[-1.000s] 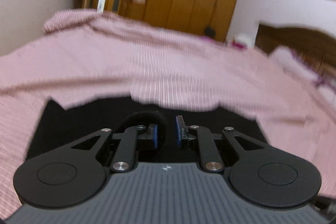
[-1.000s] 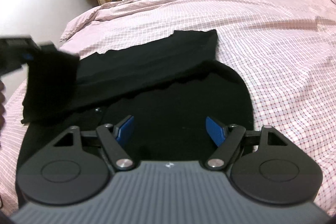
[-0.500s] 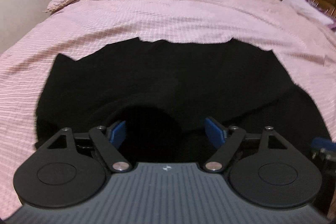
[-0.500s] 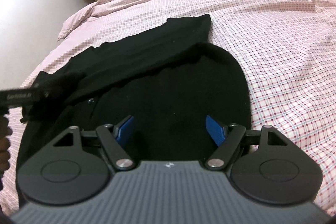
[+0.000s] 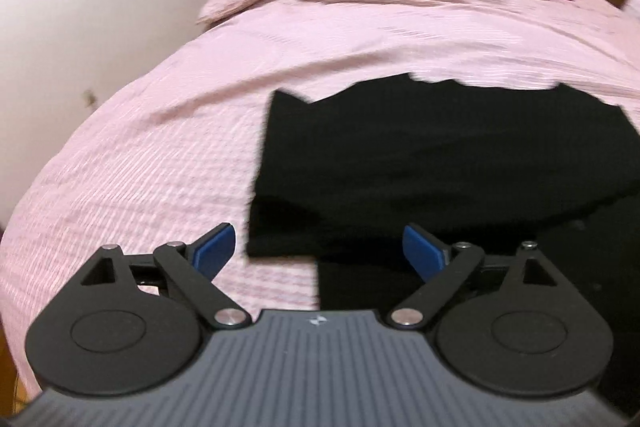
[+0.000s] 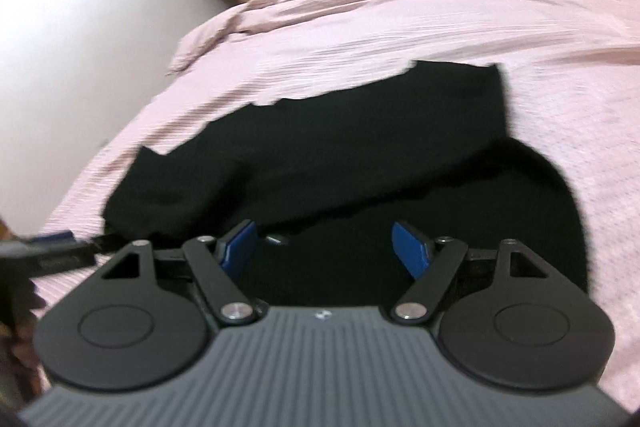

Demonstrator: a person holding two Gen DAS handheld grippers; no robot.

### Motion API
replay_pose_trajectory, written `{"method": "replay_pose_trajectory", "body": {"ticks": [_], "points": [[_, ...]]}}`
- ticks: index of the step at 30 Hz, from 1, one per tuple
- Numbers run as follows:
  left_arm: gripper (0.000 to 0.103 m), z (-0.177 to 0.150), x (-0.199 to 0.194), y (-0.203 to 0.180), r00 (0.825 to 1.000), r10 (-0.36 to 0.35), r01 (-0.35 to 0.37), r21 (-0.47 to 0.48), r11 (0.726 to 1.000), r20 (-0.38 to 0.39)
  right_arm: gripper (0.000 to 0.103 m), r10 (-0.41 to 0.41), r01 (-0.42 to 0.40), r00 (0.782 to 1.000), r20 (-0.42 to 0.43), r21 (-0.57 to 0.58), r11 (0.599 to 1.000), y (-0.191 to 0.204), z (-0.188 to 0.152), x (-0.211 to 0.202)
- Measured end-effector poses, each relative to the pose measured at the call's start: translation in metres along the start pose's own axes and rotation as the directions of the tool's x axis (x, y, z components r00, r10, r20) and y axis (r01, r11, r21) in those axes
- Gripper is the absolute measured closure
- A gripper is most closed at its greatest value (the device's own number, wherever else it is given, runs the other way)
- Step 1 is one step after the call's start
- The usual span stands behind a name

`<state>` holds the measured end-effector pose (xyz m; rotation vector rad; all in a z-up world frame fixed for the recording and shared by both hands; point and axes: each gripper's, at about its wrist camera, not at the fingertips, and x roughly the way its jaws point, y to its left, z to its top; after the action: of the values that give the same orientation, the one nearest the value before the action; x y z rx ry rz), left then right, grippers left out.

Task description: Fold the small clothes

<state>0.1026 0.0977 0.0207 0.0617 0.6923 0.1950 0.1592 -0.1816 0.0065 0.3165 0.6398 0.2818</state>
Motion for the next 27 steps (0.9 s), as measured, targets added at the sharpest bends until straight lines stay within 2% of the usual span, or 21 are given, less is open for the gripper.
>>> {"method": "replay_pose_trajectory", "body": {"ticks": [4,7,11,15,19,21,22,23,27], "points": [[0.008,-0.004,0.01,0.015,1.0,0.026,-0.027,-0.052,0.998,-0.01,0.027,0.086,-0.085,0.996,-0.035,0.008,0.996,0.024,0.018,0.03],[0.007,-0.009,0.016,0.025,0.999,0.035,-0.037,-0.084,0.996,-0.02,0.027,0.113,-0.111,0.991,-0.065,0.025,0.993,0.04,0.026,0.055],[0.006,-0.016,0.023,0.041,1.0,-0.001,-0.003,-0.163,0.987,-0.025,0.027,0.115,-0.116,0.986,-0.118,-0.002,0.993,0.063,0.029,0.085],[0.006,-0.022,0.038,0.05,0.992,-0.064,0.039,-0.226,0.973,-0.105,0.027,0.118,-0.128,0.979,-0.168,-0.051,0.99,0.081,0.025,0.111],[0.005,-0.026,0.041,0.054,0.994,-0.072,0.048,-0.256,0.966,-0.084,0.027,0.124,-0.137,0.976,-0.181,-0.059,0.989,0.091,0.023,0.127],[0.005,-0.024,0.039,0.055,0.995,-0.076,0.057,-0.261,0.963,-0.061,0.041,0.139,-0.153,0.974,-0.18,-0.066,0.986,0.095,0.027,0.129],[0.005,-0.022,0.037,0.057,0.996,-0.082,0.068,-0.269,0.961,-0.04,0.061,0.14,-0.156,0.973,-0.183,-0.075,0.985,0.099,0.031,0.13],[0.005,-0.02,0.035,0.058,0.996,-0.082,0.073,-0.278,0.958,-0.021,0.088,0.14,-0.158,0.973,-0.185,-0.088,0.984,0.102,0.035,0.129],[0.005,-0.01,0.037,0.06,0.998,-0.053,0.059,-0.299,0.952,0.026,0.093,0.163,-0.181,0.977,-0.134,-0.134,0.974,0.116,0.06,0.117]]}}
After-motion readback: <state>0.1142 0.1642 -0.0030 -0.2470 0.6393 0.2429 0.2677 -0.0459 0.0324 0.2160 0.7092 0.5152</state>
